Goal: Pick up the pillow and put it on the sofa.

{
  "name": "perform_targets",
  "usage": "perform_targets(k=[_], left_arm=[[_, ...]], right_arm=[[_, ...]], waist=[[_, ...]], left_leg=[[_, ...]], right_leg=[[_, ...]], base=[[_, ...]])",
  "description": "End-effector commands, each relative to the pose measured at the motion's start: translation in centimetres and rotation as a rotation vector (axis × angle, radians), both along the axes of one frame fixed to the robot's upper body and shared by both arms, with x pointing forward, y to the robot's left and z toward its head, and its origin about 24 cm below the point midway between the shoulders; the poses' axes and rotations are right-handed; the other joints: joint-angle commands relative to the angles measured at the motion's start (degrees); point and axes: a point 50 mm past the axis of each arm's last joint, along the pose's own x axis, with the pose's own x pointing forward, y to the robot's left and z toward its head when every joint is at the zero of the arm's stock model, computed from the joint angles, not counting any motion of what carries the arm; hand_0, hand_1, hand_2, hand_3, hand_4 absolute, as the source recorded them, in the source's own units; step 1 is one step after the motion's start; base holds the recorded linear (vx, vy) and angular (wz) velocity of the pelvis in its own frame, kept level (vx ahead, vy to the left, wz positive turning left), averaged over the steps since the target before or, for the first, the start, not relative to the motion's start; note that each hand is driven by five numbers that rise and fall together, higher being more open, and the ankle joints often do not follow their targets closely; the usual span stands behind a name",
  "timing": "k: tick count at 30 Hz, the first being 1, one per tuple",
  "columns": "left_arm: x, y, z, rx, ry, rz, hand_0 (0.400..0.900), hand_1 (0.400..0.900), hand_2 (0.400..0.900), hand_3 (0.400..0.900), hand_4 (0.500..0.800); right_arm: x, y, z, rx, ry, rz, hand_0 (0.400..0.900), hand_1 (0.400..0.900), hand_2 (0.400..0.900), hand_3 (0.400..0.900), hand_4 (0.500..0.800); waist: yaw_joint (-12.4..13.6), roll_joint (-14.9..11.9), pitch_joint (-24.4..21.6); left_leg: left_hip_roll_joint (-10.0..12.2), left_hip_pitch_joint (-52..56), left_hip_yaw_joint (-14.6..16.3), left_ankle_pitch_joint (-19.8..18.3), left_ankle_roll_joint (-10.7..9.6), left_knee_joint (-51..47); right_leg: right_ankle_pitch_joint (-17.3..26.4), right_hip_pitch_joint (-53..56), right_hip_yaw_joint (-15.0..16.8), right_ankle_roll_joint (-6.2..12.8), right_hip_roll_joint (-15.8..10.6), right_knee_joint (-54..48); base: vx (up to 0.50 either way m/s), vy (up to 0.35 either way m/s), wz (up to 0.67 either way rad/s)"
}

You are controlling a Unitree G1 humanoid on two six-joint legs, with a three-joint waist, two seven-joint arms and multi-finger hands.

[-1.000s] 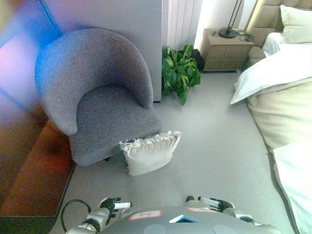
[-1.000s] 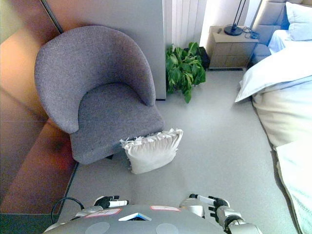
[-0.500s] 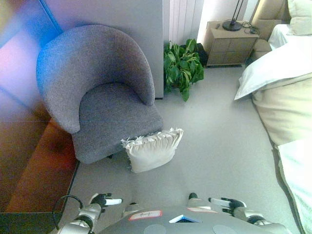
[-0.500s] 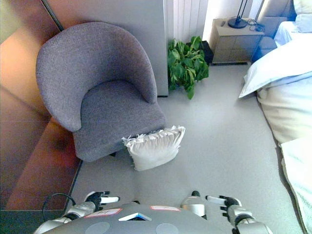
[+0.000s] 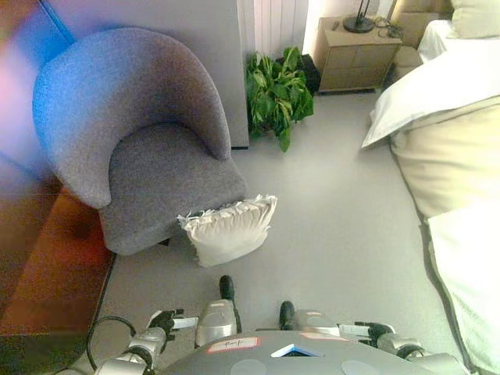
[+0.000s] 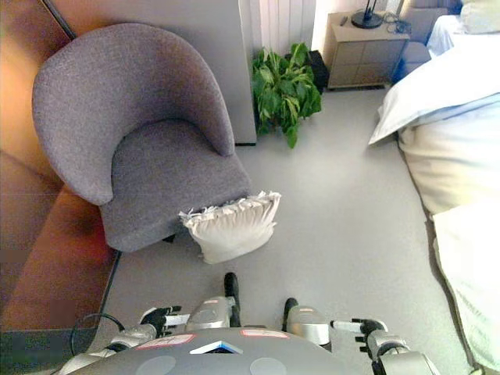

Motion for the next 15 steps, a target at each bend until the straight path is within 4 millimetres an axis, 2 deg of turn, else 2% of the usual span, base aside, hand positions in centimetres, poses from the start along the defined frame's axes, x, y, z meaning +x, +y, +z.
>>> perform_targets(k=[1,2,3,4,5,7,9,11,13,15], left_arm=[[0.7,3.2,1.1,0.089,-0.066,0.061,0.900,0.900,0.900,0.900,0.800],[1.0,3.3,1.2,0.090,-0.067,0.048,0.900,0.900,0.900,0.900,0.800],[1.3,3.4,1.3,0.090,-0.083,0.036,0.900,0.900,0.900,0.900,0.800],[1.8,3.5,1.4,0.090,-0.104,0.029,0.900,0.900,0.900,0.900,0.800],[2.4,3.6,1.6,0.090,-0.116,0.018,0.900,0.900,0.900,0.900,0.800],[3.2,3.7,1.7,0.095,-0.121,-0.001,0.900,0.900,0.900,0.900,0.800],[3.8,3.8,1.9,0.104,-0.130,-0.027,0.900,0.900,0.900,0.900,0.800],[4.0,4.0,2.0,0.111,-0.128,-0.050,0.900,0.900,0.900,0.900,0.800],[4.7,4.3,2.3,0.124,-0.134,-0.069,0.900,0.900,0.900,0.900,0.800],[6.1,4.6,2.8,0.141,-0.160,-0.089,0.900,0.900,0.900,0.900,0.800]], right_arm=[[2.3,-0.9,0.6,-0.015,-0.058,0.071,0.900,0.900,0.900,0.900,0.800],[2.3,-0.7,0.5,-0.007,-0.056,0.054,0.900,0.900,0.900,0.900,0.800],[2.2,-0.5,0.5,-0.003,-0.058,0.037,0.900,0.900,0.900,0.900,0.800],[2.2,-0.4,0.4,-0.007,-0.062,0.036,0.900,0.900,0.900,0.900,0.800],[2.2,-0.3,0.4,-0.021,-0.069,0.040,0.900,0.900,0.900,0.900,0.800],[2.7,-0.2,0.4,-0.030,-0.085,0.024,0.900,0.900,0.900,0.900,0.800],[3.3,0.1,0.4,-0.032,-0.115,0.026,0.900,0.900,0.900,0.900,0.800],[3.6,0.3,0.4,-0.037,-0.130,0.059,0.900,0.900,0.900,0.900,0.800],[4.2,0.8,0.4,-0.020,-0.152,0.091,0.900,0.900,0.900,0.900,0.800],[5.6,1.2,0.6,-0.031,-0.195,0.119,0.900,0.900,0.900,0.900,0.800]], waist=[[0.7,-1.1,-1.3],[1.0,-2.0,-1.5],[1.4,-2.2,-1.6],[1.6,-2.3,-1.8],[1.7,-3.0,-1.8],[2.0,-3.7,-2.3],[2.0,-4.0,-2.8],[1.5,-3.9,-3.0],[0.7,-3.6,-2.7],[0.2,-3.5,-1.9]], left_leg=[[0.0,-6.2,2.6,6.2,3.7,-0.7],[-0.6,-8.6,1.2,3.5,4.5,5.9],[-0.1,-11.6,-0.4,3.1,4.0,12.1],[0.3,-12.5,-0.4,1.5,4.7,14.2],[0.1,-12.0,0.2,-1.2,6.4,14.9],[-1.3,-10.6,-0.3,-2.7,8.0,13.9],[-2.8,-8.7,0.0,-4.1,9.6,12.8],[-4.0,-5.8,-0.2,-4.6,10.4,11.0],[-4.3,-2.5,-0.7,-5.1,10.6,9.3],[-3.5,-0.9,-1.5,-5.4,10.2,9.2]], right_leg=[[-10.7,15.4,-0.8,7.75,-2.7,0.2],[-12.1,15.6,-1.2,8.13,-4.0,2.7],[-13.4,15.6,-1.4,8.01,-4.4,4.4],[-13.8,15.4,-1.4,8.13,-4.9,6.0],[-13.0,15.3,-1.9,9.16,-6.5,8.6],[-7.3,13.8,-3.2,10.97,-9.4,14.2],[-0.5,10.9,-3.7,11.73,-12.0,22.0],[2.9,6.6,-3.3,11.47,-12.9,26.3],[2.0,0.6,-4.0,10.29,-12.7,24.8],[1.8,-4.1,-4.5,9.55,-12.9,20.2]], base=[[0.41,0.198,-0.02],[0.44,0.193,0.04],[0.34,0.125,0.12],[0.34,0.146,0.10],[0.35,0.190,0.03],[0.33,0.208,-0.01],[0.32,0.212,-0.01],[0.31,0.155,0.08],[0.29,-0.003,0.20],[0.13,-0.205,0.31]])
